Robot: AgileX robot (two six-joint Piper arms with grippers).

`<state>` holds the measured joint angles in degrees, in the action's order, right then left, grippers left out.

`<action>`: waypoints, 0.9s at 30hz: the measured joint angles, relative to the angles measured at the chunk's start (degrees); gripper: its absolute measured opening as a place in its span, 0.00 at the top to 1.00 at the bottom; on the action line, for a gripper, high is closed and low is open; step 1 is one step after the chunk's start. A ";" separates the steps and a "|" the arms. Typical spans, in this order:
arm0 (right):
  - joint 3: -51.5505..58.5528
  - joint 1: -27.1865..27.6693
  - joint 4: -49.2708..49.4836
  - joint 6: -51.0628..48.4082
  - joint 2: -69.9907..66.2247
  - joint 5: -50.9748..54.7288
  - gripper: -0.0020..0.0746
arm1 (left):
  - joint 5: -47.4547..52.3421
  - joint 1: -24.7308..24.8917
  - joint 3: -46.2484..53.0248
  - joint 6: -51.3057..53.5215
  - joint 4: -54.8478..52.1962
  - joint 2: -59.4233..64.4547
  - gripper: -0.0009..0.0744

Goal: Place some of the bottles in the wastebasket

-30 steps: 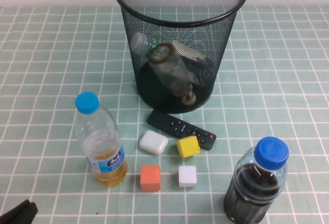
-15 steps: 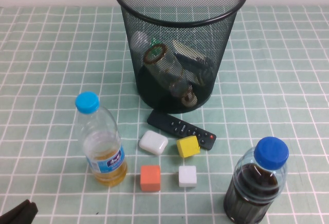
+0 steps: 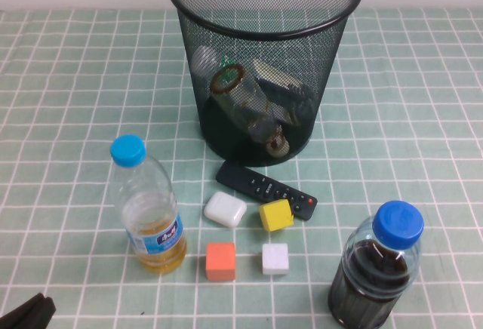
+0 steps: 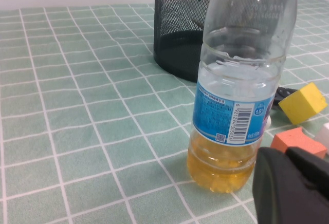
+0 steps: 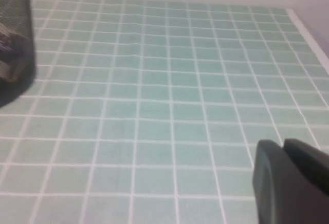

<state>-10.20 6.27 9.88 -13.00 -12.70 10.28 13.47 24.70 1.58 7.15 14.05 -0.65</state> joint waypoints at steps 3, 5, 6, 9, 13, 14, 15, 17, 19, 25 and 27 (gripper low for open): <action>6.16 0.00 -0.81 -2.05 3.96 -3.49 0.98 | 0.00 0.00 0.00 0.00 0.00 0.00 0.99; 9.59 0.00 -0.54 -2.00 6.48 -5.51 0.98 | 0.00 0.00 0.00 0.00 0.00 0.00 0.99; 11.27 0.00 -0.39 -2.00 7.79 -6.13 0.98 | 0.00 0.00 0.00 0.00 0.00 0.00 0.99; 11.75 -0.11 -1.43 -2.35 10.96 -1.60 0.98 | 0.00 0.00 0.00 0.00 0.00 0.00 0.99; 11.76 -0.24 -2.31 -2.60 15.13 2.47 0.98 | 0.00 0.00 0.00 0.00 0.00 0.00 0.99; 11.76 -0.59 -2.31 -2.60 14.98 3.62 0.98 | 0.00 0.00 0.00 0.00 0.00 0.00 0.99; 11.76 -0.79 -2.31 -2.60 14.82 4.86 0.98 | 0.00 0.00 0.00 0.00 0.00 0.00 0.99; 11.76 -0.79 -2.09 -1.22 14.82 7.29 0.98 | 0.00 0.00 0.00 0.00 0.00 -0.04 0.99; 11.76 -0.79 -2.09 0.79 14.82 8.79 0.98 | 0.00 0.00 0.00 0.00 0.00 -0.04 0.99; 11.76 -0.69 -2.20 1.72 14.82 8.79 0.98 | 0.00 0.00 0.00 0.00 0.00 -0.04 0.99; 11.76 -0.69 -2.20 1.72 14.82 8.79 0.98 | 0.00 0.00 0.00 0.00 0.00 -0.04 0.99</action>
<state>1.56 5.58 7.68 -11.27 2.12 19.06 13.47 24.70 1.58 7.15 14.05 -0.69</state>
